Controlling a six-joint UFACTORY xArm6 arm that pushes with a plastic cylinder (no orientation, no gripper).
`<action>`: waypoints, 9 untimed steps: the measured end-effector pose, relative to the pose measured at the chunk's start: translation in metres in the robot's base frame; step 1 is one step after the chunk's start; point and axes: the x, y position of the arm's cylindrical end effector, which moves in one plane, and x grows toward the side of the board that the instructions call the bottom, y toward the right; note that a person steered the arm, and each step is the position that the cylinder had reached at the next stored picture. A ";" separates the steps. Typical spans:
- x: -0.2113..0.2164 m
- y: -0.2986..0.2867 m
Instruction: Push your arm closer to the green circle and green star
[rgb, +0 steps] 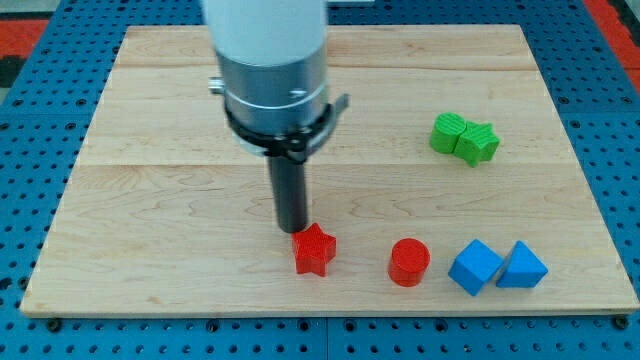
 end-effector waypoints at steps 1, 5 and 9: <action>0.013 0.001; -0.075 0.041; -0.071 0.009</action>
